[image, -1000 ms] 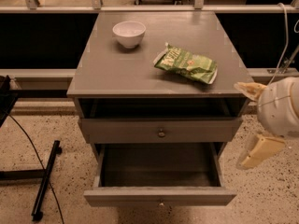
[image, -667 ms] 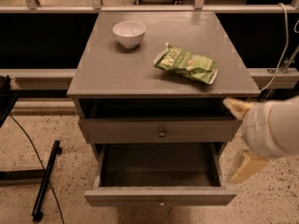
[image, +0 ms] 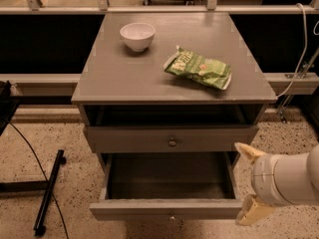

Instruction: Close middle drawer

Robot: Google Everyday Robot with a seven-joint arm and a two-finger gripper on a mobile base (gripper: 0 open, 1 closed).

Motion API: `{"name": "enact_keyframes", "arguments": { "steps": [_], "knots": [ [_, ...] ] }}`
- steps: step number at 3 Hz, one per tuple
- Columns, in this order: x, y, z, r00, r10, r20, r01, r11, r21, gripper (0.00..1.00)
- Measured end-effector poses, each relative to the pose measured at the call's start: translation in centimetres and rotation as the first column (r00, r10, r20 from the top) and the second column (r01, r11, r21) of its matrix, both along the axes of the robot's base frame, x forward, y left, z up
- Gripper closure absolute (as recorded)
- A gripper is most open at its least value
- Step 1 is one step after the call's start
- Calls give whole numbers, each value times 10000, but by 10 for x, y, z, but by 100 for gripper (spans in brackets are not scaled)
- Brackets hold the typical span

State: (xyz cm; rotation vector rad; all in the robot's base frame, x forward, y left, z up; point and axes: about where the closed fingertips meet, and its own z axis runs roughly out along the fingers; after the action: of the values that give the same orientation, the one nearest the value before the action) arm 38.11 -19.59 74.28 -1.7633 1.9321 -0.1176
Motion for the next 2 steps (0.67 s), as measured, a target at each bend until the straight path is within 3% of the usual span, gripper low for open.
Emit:
{"name": "enact_keyframes", "arguments": {
  "steps": [1, 2],
  "knots": [
    [0, 0, 0, 10000, 0, 0, 0, 10000, 0, 0],
    [-7, 6, -33, 9968, 186, -774, -177, 9998, 119, 0]
  ]
}}
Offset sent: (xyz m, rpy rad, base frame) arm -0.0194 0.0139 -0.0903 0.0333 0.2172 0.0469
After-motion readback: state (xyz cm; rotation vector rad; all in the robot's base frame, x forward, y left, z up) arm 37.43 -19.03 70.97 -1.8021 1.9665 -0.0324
